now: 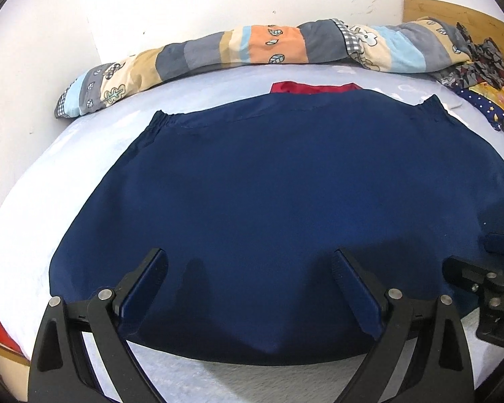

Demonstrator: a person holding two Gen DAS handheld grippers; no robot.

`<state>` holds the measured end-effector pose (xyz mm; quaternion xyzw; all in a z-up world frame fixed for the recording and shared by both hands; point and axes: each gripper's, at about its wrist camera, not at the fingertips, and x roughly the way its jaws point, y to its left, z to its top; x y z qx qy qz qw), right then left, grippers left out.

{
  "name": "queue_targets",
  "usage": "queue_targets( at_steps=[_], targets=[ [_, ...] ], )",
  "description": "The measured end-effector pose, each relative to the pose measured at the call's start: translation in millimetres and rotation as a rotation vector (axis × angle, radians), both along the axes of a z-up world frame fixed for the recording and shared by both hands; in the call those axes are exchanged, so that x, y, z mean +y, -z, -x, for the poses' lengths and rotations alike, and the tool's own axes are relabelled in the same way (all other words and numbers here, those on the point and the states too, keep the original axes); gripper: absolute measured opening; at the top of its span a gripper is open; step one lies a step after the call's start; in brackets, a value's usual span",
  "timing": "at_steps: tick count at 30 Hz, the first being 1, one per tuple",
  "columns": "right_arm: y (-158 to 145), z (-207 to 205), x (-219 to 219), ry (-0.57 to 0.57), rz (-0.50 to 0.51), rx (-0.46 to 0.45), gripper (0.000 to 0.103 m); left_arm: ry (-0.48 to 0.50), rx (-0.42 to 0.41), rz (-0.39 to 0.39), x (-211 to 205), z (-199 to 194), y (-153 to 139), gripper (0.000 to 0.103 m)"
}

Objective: Fold large clothes

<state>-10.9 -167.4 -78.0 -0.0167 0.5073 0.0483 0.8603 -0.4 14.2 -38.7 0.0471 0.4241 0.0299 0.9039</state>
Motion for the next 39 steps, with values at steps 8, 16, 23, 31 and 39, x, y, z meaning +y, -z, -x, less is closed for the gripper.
queue_targets(
  at_steps=[8,16,23,31,39],
  targets=[
    [0.9,0.3,-3.2,0.000,-0.014,0.005,0.077,0.021,-0.029,-0.016,-5.2,2.8,-5.0,0.098],
    [0.7,0.8,-1.8,0.001,-0.015,0.005,0.077,0.040,-0.073,-0.052,-10.7,8.0,-11.6,0.098],
    [1.0,-0.2,-2.0,0.001,-0.020,0.011,0.079,0.039,-0.091,-0.059,-10.3,9.5,-16.3,0.098],
    [1.5,-0.6,-0.2,-0.005,-0.012,0.016,0.081,0.039,-0.094,-0.060,-11.7,10.2,-18.3,0.098],
    [-23.2,-17.2,2.8,-0.030,-0.043,-0.026,0.081,-0.027,-0.024,-0.011,10.3,-25.7,-18.5,0.098]
  ],
)
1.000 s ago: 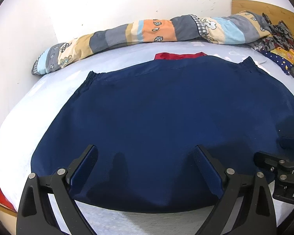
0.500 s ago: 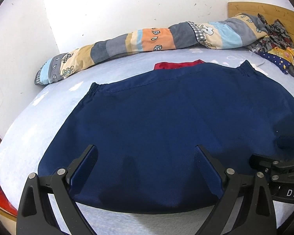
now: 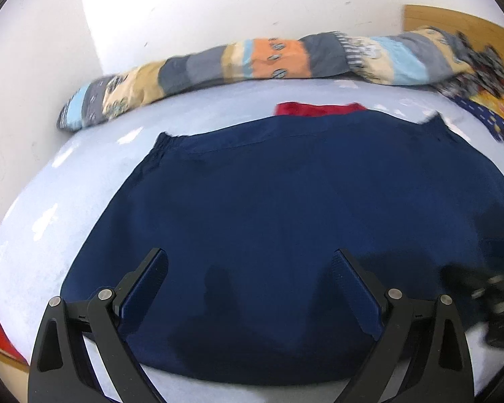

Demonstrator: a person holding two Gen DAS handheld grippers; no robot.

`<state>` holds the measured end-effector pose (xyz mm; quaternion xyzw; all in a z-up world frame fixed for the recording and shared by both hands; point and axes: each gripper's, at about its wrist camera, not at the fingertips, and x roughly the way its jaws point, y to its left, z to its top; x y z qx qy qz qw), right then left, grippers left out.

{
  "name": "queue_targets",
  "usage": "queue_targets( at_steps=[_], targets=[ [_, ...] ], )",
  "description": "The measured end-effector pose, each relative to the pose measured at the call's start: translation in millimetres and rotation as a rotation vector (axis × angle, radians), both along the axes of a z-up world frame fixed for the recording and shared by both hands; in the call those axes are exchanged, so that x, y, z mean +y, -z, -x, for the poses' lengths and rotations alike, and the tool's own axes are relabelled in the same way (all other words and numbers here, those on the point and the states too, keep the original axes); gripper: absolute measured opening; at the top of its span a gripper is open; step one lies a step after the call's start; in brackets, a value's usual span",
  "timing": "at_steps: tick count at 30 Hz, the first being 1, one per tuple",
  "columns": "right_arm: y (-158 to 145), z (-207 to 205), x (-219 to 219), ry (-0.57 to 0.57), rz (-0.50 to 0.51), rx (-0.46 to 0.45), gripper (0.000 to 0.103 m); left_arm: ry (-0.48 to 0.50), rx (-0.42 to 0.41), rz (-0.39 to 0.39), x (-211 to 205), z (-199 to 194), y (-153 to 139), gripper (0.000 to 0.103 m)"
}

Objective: Fold large clothes

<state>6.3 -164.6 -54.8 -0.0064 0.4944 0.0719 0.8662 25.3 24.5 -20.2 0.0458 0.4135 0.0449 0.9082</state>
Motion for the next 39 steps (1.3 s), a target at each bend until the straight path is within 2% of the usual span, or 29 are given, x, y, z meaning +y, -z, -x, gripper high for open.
queue_targets(
  at_steps=[3,4,6,7,9,11,13,14,16,19,23,25,27,30,35,39],
  targets=[
    [-18.6,-22.3,5.3,-0.022,0.016,-0.062,0.081,-0.062,0.085,0.017,21.8,-25.1,8.5,0.098],
    [-18.5,-31.7,7.0,-0.030,0.012,-0.049,0.081,-0.096,0.119,0.044,32.8,-31.5,15.0,0.098],
    [-4.9,-54.1,11.1,-0.057,-0.028,0.034,0.081,-0.132,0.177,0.096,46.1,-36.5,28.7,0.098],
    [2.7,-61.7,10.8,-0.052,-0.039,0.061,0.081,-0.139,0.182,0.121,50.3,-35.5,33.8,0.098],
    [25.1,-73.6,12.5,-0.032,-0.036,0.133,0.088,-0.127,0.174,0.092,47.5,-34.0,33.2,0.098],
    [29.8,-73.5,19.2,-0.062,-0.020,0.124,0.094,-0.119,0.177,0.074,44.2,-34.0,30.3,0.098],
    [24.4,-72.2,21.7,-0.084,-0.028,0.120,0.088,-0.128,0.165,0.113,45.2,-33.2,23.9,0.098],
    [15.1,-69.6,16.5,-0.107,-0.097,0.110,0.080,-0.128,0.161,0.136,45.1,-34.2,19.7,0.098],
    [-5.5,-63.7,-1.6,-0.113,-0.198,0.079,0.079,-0.114,0.152,0.156,40.3,-37.0,12.3,0.098],
    [-39.2,-53.9,-51.2,-0.080,-0.240,-0.005,0.080,-0.070,0.144,0.160,26.8,-37.7,5.4,0.098],
    [-54.1,-45.3,-150.9,0.076,-0.371,-0.030,0.080,-0.012,0.137,0.128,7.2,-33.8,5.7,0.098],
    [-52.6,-40.9,-188.3,0.140,-0.425,-0.018,0.079,0.015,0.146,0.107,-2.1,-33.0,10.0,0.098],
    [-46.8,-38.8,-221.9,0.188,-0.468,0.005,0.073,0.028,0.157,0.094,-6.6,-33.6,15.3,0.098],
    [-32.8,-32.9,-255.4,0.248,-0.533,0.039,0.068,0.041,0.167,0.082,-13.1,-31.1,20.1,0.098],
    [-4.9,-34.5,-274.5,0.275,-0.628,0.127,0.067,0.037,0.165,0.087,-12.7,-29.3,20.5,0.098],
    [16.5,-34.9,-270.4,0.261,-0.639,0.213,0.064,0.036,0.166,0.089,-13.5,-27.1,21.1,0.098]
  ],
)
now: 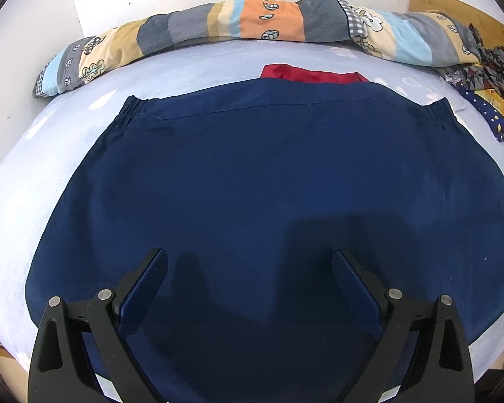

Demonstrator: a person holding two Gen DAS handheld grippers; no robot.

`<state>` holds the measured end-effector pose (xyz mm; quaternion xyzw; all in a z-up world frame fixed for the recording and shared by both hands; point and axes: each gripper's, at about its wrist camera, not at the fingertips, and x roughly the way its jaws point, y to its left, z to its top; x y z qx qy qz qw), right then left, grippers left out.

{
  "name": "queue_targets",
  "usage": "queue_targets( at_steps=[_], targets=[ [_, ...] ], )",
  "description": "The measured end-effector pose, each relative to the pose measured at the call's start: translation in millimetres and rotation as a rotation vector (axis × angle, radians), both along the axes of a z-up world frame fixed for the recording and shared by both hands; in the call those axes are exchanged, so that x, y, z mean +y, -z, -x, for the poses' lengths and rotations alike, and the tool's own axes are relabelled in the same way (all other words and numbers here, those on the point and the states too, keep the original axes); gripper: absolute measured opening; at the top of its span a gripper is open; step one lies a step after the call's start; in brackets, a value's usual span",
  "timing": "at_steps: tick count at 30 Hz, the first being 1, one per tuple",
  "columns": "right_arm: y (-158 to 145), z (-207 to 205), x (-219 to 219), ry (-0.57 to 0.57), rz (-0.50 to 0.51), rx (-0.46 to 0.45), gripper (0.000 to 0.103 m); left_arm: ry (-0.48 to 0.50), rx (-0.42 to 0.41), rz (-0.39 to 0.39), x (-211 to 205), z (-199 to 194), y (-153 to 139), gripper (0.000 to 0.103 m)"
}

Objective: Fold large clothes

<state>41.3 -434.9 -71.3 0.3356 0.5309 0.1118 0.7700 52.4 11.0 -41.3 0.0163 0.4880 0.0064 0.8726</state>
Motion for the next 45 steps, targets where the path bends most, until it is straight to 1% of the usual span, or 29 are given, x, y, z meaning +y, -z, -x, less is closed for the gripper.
queue_targets(
  at_steps=[3,5,9,13,16,17,18,20,22,25,27,31,32,34,35,37,39,40,41,42,43,44,45],
  targets=[
    [13.1,-3.3,7.3,-0.033,-0.006,0.038,0.063,0.004,-0.003,-0.002,0.1,1.1,0.0,0.098],
    [19.1,-8.4,15.5,-0.063,-0.022,0.045,0.063,0.002,0.000,0.002,0.9,0.4,0.9,0.098],
    [23.0,-23.6,34.4,-0.111,0.002,0.049,0.064,-0.005,0.005,0.007,0.4,-2.8,3.1,0.098],
    [22.4,-44.8,59.7,-0.182,0.030,0.033,0.065,-0.009,0.006,0.009,0.1,-4.9,3.7,0.098],
    [20.8,-54.4,77.9,-0.266,0.103,0.004,0.064,-0.010,0.008,0.011,0.5,-5.9,5.0,0.098],
    [19.2,-54.0,78.1,-0.267,0.106,-0.007,0.052,-0.013,0.010,0.012,0.6,-6.5,5.3,0.098],
    [17.3,-52.5,78.2,-0.274,0.113,-0.020,0.032,-0.016,0.010,0.013,0.5,-7.1,5.3,0.098],
    [8.1,-47.6,79.7,-0.265,0.106,-0.044,0.019,-0.021,0.008,0.009,-0.4,-8.6,5.1,0.098],
    [-6.7,-41.5,91.4,-0.256,0.154,-0.073,0.016,-0.034,-0.002,0.002,-1.4,-10.5,2.8,0.098],
    [-34.2,-29.0,108.2,-0.193,0.191,-0.122,0.015,-0.045,-0.032,-0.007,-5.0,-12.6,-4.3,0.098],
    [-48.9,-20.4,113.7,-0.166,0.173,-0.153,0.015,-0.044,-0.057,-0.006,-8.3,-15.6,-11.3,0.098],
    [-71.8,-11.7,118.9,-0.125,0.103,-0.200,0.015,-0.045,-0.072,-0.019,-16.2,-29.9,-15.7,0.098],
    [-76.3,-10.9,120.6,-0.117,0.078,-0.206,0.015,-0.045,-0.057,-0.054,-20.5,-35.9,-10.6,0.098],
    [-81.9,-8.8,125.5,-0.107,0.051,-0.221,0.015,-0.033,0.013,-0.134,-30.7,-47.1,8.8,0.098],
    [-84.1,-7.8,128.2,-0.110,0.033,-0.228,0.015,-0.027,0.017,-0.170,-36.1,-48.8,16.7,0.098],
    [-88.3,-6.2,137.6,-0.116,0.008,-0.239,0.015,-0.027,-0.014,-0.220,-42.5,-46.7,16.9,0.098],
    [-92.7,-5.3,143.4,-0.119,0.009,-0.253,0.015,-0.050,-0.034,-0.204,-37.9,-43.8,7.3,0.095],
    [-94.6,-5.2,143.9,-0.124,0.005,-0.255,0.015,-0.100,-0.084,-0.202,-28.8,-39.1,-2.6,0.095],
    [-95.6,-5.4,144.8,-0.126,-0.001,-0.257,0.015,-0.142,-0.114,-0.214,-21.0,-36.7,-8.9,0.095],
    [-95.7,-5.3,145.0,-0.123,-0.007,-0.257,0.015,-0.167,-0.123,-0.231,-15.3,-36.5,-10.7,0.095],
    [-95.9,-5.2,146.4,-0.129,-0.012,-0.257,0.015,-0.176,-0.111,-0.242,-9.8,-38.9,-7.8,0.095],
    [-96.3,-5.1,146.6,-0.129,-0.016,-0.257,0.015,-0.151,-0.060,-0.252,-7.6,-45.1,5.1,0.096],
    [-96.7,-5.1,147.6,-0.127,-0.023,-0.257,0.015,-0.111,0.013,-0.273,-10.4,-51.5,22.7,0.096]
  ],
)
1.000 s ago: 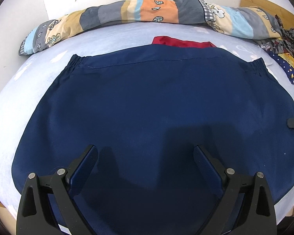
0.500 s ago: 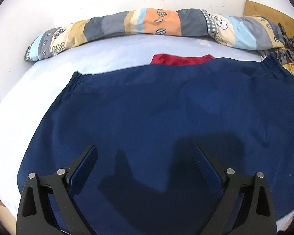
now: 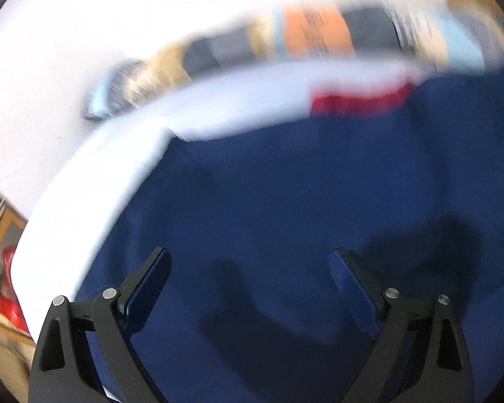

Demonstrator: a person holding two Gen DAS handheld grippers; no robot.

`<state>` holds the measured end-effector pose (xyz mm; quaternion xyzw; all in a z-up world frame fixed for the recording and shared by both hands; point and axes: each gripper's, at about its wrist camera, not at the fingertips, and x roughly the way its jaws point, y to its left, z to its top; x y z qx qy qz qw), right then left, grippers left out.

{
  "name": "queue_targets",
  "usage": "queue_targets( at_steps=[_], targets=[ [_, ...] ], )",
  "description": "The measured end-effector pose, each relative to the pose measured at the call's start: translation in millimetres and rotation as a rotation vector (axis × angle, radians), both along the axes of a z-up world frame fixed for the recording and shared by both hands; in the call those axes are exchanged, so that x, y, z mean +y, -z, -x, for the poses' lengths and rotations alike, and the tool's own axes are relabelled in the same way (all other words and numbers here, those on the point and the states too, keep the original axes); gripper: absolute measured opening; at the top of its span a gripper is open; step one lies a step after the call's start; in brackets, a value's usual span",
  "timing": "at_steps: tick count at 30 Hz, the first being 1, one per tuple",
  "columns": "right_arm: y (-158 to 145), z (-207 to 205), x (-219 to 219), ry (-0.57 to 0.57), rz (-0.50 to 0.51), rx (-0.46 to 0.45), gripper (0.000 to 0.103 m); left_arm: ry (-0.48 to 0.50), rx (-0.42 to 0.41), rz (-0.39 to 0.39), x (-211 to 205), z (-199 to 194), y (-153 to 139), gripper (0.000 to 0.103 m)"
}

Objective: Fold large clothes

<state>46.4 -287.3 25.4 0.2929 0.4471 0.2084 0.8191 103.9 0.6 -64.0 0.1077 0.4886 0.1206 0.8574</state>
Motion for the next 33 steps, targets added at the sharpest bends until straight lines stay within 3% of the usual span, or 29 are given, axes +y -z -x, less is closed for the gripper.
queue_targets(
  at_steps=[4,7,9,12,16,18,22,27,33],
  targets=[
    [-6.2,0.0,6.1,-0.008,-0.025,-0.010,0.015,0.048,-0.042,0.013,-1.7,3.5,0.9,0.090],
    [-12.9,1.6,15.9,-0.019,-0.039,-0.022,0.015,-0.045,-0.135,0.051,17.0,11.3,-10.8,0.086],
    [-16.1,2.8,21.9,-0.025,-0.047,-0.028,0.015,0.004,-0.046,-0.020,9.8,3.3,8.9,0.087],
    [-20.7,1.9,30.9,-0.033,-0.067,-0.031,0.015,0.035,-0.097,-0.065,3.8,9.0,9.4,0.086],
    [-32.4,-0.6,41.3,-0.029,-0.092,-0.041,0.015,-0.050,-0.089,0.142,46.3,11.0,-3.0,0.086],
    [-40.7,-1.8,49.4,-0.028,-0.088,-0.050,0.015,-0.100,-0.115,0.152,65.4,10.5,-16.6,0.086],
    [-55.6,-5.0,76.7,-0.041,-0.029,-0.058,0.015,-0.186,-0.176,0.277,121.5,18.8,-62.9,0.086],
    [-66.9,-11.5,131.4,-0.067,0.111,-0.059,0.015,-0.184,-0.219,0.311,170.6,22.3,-100.3,0.086],
    [-53.9,-20.5,209.3,-0.073,0.240,-0.040,0.015,-0.197,-0.194,0.324,219.6,21.5,-100.0,0.086]
  ],
)
